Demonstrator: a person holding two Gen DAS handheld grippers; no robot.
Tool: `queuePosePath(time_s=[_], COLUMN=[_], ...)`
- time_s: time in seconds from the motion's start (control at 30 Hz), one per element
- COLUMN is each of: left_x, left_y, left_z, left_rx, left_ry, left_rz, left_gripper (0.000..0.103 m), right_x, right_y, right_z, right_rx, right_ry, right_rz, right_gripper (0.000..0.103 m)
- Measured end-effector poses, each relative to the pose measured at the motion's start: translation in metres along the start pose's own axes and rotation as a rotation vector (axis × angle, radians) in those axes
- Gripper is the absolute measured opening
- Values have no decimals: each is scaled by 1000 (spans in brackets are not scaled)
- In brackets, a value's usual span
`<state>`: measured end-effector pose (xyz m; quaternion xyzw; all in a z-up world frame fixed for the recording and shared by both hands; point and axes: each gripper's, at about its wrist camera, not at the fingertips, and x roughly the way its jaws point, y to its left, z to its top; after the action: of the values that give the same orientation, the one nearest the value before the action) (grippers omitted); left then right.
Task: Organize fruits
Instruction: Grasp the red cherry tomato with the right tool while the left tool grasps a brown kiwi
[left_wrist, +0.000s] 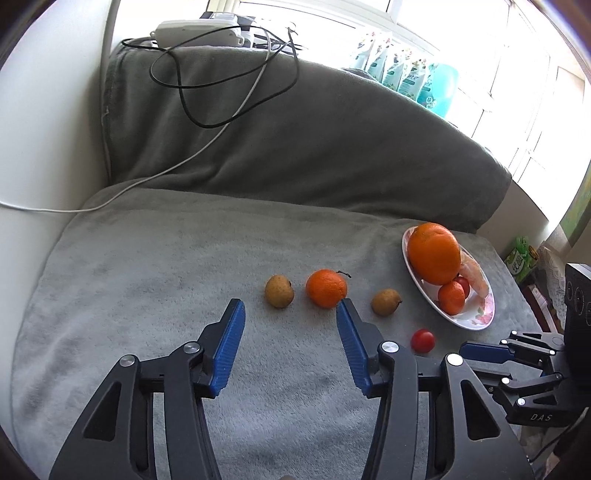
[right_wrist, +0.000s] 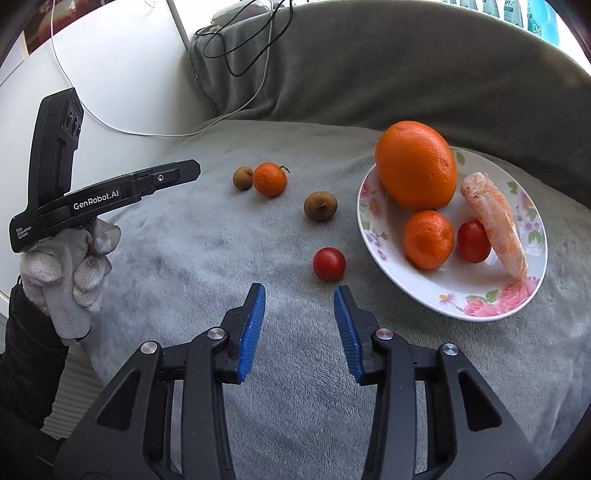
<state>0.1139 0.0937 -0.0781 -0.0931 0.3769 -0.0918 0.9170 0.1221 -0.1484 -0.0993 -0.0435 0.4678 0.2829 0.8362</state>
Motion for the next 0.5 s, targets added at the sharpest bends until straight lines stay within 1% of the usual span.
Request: queuePosePath(time_s=[0.1, 0.17, 0.3, 0.5], left_x=[8, 13, 24, 33], left_y=[5, 8, 12, 19], left_z=[2, 3, 3, 5], left_rx=[-12, -17, -21, -26], left_ry=[19, 30, 53, 66], left_rz=[-7, -9, -11, -14], left_gripper=[44, 44, 44, 44], right_x=[10, 15, 23, 30], right_y=[-2, -4, -7, -7], right_z=[5, 7, 8, 8], right_rx=[9, 12, 27, 32], right_ry=[17, 25, 39, 47], right_rz=[-16, -34, -32, -43], right_gripper=[36, 36, 35, 35])
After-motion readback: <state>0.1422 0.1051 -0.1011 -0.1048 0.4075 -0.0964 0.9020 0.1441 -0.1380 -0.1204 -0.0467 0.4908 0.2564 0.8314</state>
